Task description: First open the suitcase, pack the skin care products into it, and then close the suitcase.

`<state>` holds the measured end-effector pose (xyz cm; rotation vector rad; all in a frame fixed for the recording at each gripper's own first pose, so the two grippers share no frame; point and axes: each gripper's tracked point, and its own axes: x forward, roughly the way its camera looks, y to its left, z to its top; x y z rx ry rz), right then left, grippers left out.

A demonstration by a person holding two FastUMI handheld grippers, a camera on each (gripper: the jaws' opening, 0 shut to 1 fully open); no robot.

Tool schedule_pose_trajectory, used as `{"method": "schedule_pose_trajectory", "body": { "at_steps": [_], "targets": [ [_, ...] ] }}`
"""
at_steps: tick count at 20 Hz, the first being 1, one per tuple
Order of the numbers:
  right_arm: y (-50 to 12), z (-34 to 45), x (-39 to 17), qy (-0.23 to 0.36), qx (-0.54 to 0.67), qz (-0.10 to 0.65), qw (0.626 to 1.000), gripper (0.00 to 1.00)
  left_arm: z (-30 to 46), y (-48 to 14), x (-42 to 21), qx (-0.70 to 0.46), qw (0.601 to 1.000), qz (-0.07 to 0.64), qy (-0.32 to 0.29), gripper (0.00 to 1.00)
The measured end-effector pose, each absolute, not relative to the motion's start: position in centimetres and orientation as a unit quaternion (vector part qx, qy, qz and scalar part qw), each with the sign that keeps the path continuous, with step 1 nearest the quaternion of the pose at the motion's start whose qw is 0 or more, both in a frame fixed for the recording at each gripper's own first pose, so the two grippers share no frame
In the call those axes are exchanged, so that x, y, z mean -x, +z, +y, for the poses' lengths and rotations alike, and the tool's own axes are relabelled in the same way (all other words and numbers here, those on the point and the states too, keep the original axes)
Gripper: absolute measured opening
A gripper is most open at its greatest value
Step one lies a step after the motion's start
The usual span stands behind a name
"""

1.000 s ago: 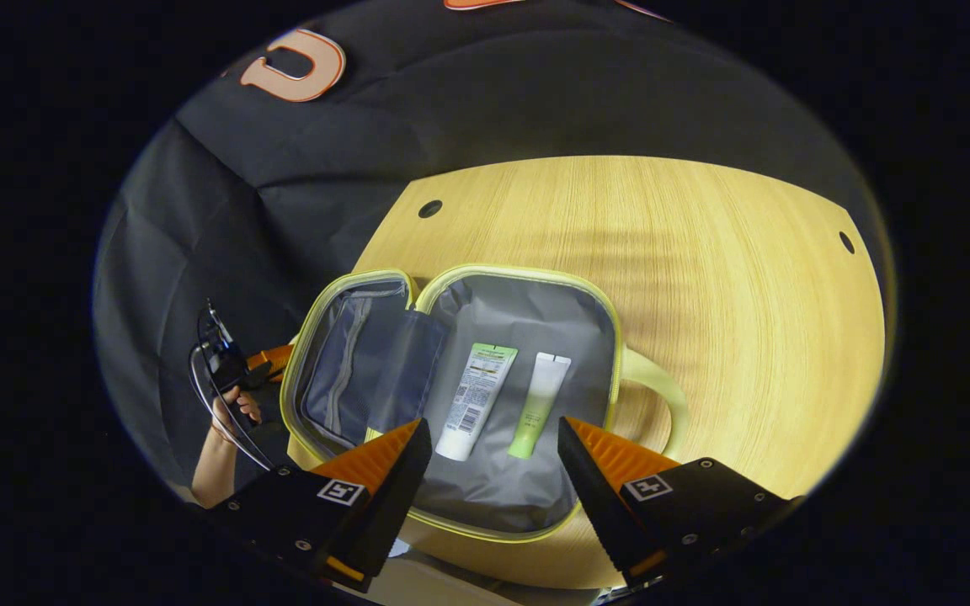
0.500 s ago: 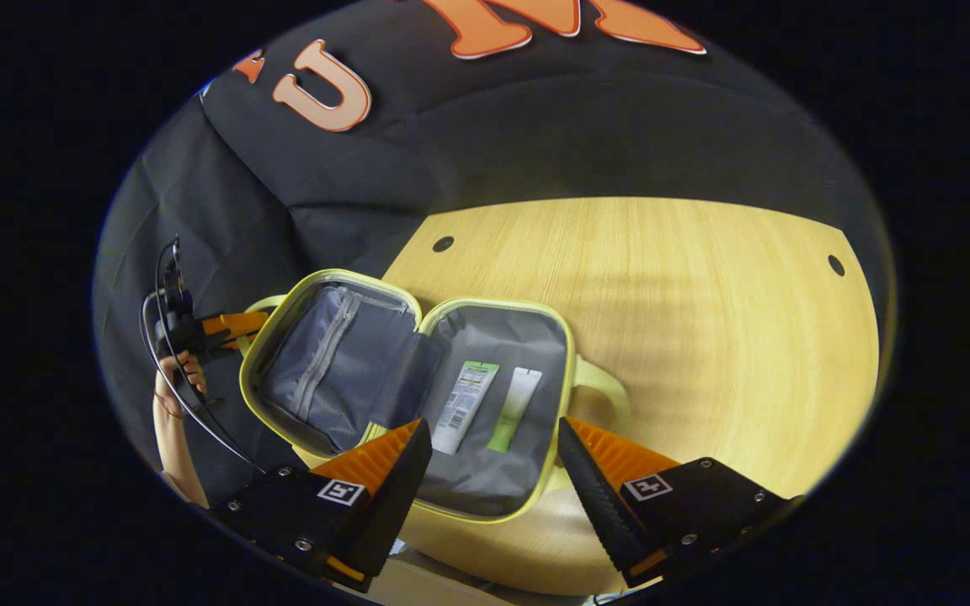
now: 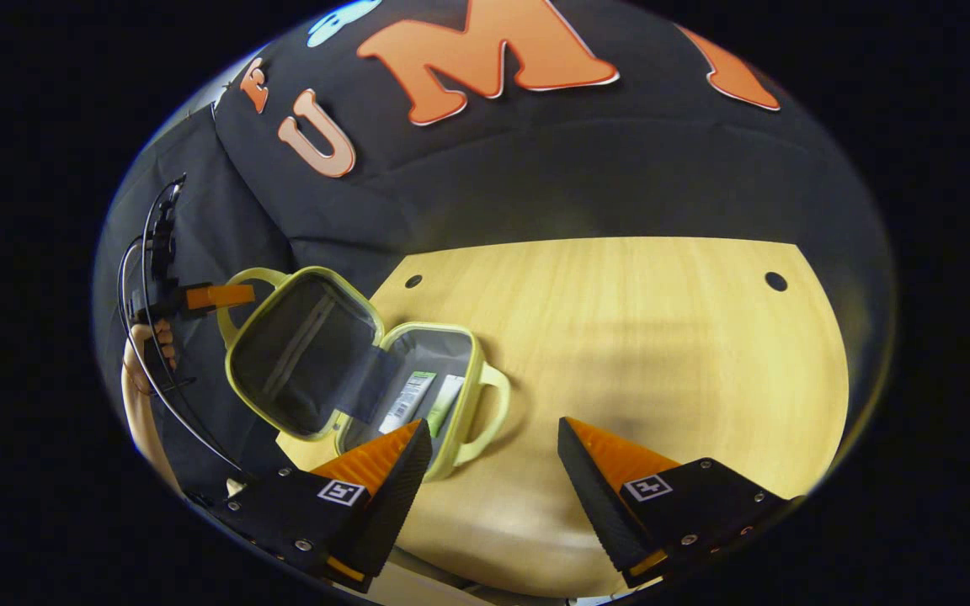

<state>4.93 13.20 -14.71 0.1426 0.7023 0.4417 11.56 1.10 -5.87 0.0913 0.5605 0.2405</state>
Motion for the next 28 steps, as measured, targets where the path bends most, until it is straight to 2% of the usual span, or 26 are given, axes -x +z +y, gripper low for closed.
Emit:
{"method": "schedule_pose_trajectory", "body": {
  "at_steps": [6, 12, 17, 21, 26, 28],
  "targets": [
    [-15.2, 3.7, -3.6, 0.166, -0.081, 0.330, 0.926, 0.96, -10.3, -10.0, -14.1, -0.120, 0.943, 0.302, 0.073, 0.10],
    [-16.9, -3.1, -2.3, 0.120, -0.091, 0.337, 0.929, 0.96, -18.6, -16.6, -15.4, -0.144, 0.927, 0.347, 0.020, 0.10],
    [-17.6, -4.7, -1.8, 0.114, -0.087, 0.344, 0.928, 0.96, -22.3, -22.8, -15.0, -0.160, 0.908, 0.388, -0.008, 0.10],
    [-17.9, -4.7, -1.9, 0.121, -0.081, 0.349, 0.926, 0.96, -22.2, -26.7, -14.5, -0.164, 0.890, 0.424, -0.031, 0.10],
    [-18.1, -4.9, -1.6, 0.123, -0.065, 0.353, 0.925, 0.96, -22.0, -31.7, -13.9, -0.178, 0.864, 0.469, -0.036, 0.09],
    [-17.9, -4.6, -2.0, 0.121, -0.063, 0.354, 0.925, 0.96, -22.0, -31.9, -13.6, -0.194, 0.860, 0.471, -0.032, 0.11]
  ]
}}
